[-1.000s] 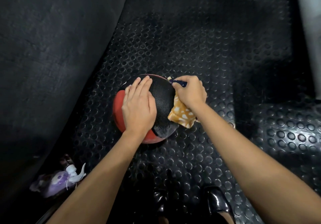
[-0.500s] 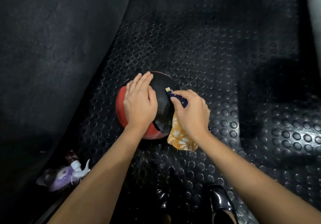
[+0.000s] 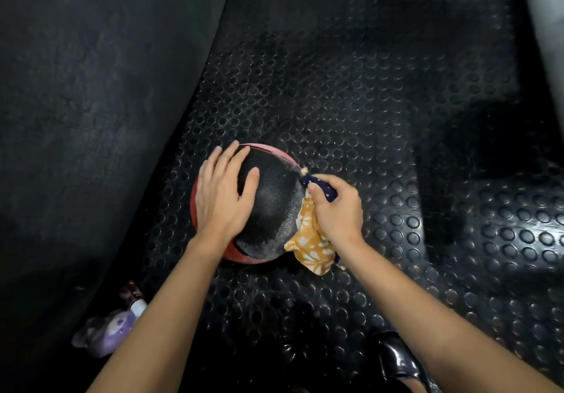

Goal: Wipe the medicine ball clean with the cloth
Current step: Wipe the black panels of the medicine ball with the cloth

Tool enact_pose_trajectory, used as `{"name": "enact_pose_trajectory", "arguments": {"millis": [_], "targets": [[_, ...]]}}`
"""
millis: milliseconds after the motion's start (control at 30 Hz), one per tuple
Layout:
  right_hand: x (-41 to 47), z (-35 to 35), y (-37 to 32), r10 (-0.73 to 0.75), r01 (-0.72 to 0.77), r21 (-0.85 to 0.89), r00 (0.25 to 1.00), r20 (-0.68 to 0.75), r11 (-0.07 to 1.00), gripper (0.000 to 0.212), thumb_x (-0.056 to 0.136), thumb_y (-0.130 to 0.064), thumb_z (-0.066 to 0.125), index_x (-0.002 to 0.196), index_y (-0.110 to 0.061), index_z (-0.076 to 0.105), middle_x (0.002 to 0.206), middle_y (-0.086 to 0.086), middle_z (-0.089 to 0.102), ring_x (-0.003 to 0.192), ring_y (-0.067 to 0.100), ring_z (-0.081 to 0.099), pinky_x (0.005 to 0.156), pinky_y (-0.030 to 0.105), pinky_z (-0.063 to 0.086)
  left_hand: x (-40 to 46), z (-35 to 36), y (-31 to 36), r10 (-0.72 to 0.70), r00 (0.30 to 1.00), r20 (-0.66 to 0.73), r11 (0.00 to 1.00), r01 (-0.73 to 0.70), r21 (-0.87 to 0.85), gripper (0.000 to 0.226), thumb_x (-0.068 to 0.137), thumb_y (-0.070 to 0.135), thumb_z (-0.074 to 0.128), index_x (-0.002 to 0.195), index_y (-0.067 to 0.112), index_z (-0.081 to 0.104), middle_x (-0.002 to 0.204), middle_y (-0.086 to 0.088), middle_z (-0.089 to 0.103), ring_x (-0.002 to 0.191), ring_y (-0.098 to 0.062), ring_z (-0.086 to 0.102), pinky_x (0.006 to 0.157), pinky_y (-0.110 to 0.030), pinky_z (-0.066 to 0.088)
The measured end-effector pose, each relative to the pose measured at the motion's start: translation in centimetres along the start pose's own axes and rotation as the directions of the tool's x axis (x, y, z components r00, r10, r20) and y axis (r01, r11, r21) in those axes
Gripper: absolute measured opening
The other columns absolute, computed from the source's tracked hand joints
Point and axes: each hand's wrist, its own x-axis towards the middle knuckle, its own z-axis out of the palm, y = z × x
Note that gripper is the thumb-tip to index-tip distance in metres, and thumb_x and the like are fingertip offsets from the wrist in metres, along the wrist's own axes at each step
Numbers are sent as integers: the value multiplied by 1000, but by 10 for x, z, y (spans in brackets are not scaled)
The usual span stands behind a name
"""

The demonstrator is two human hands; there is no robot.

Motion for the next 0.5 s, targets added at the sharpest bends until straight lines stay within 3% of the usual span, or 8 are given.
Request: {"name": "enact_pose_trajectory", "arguments": {"millis": [67, 167, 300, 433, 500], "targets": [[11, 3, -13, -67, 70, -86, 997, 34, 994, 16, 89, -33, 60, 102, -34, 69, 104, -12, 67, 99, 12, 61, 83, 30, 47, -1, 5, 2, -40, 999, 13, 998, 40, 41, 51, 95, 45, 33, 140, 24, 47, 149, 8, 39, 142, -14, 24, 117, -41, 19], [15, 6, -28, -102, 108, -257, 994, 36, 960, 19, 92, -33, 56, 107, -32, 68, 109, -11, 65, 101, 15, 59, 75, 26, 37, -8, 11, 5, -20, 1000, -20, 997, 21, 80, 49, 95, 42, 34, 138, 23, 49, 146, 7, 44, 141, -16, 29, 116, -44, 23], [-4, 6, -27, -298, 306, -315, 952, 73, 898, 20, 91, -33, 57, 108, -31, 68, 106, -14, 62, 96, 10, 56, 71, 24, 37, -12, 12, 4, 16, 999, -34, 996, -13, 91, 50, 95, 43, 31, 136, 21, 52, 145, 6, 46, 139, -18, 32, 114, -47, 26], [28, 4, -33, -118, 131, -324, 991, 59, 937, 18, 91, -33, 58, 106, -34, 68, 108, -10, 66, 100, 17, 60, 73, 25, 37, -20, 15, 5, 48, 998, -50, 994, -42, 103, 50, 95, 41, 32, 136, 20, 52, 144, 5, 47, 139, -19, 33, 115, -45, 24], [16, 5, -37, -193, 207, -361, 978, 76, 909, 19, 91, -33, 57, 107, -34, 68, 107, -10, 65, 99, 16, 59, 73, 26, 37, -18, 17, 7, 42, 997, -64, 992, -35, 118, 51, 94, 41, 31, 134, 18, 54, 143, 3, 48, 138, -21, 35, 115, -43, 24]]}}
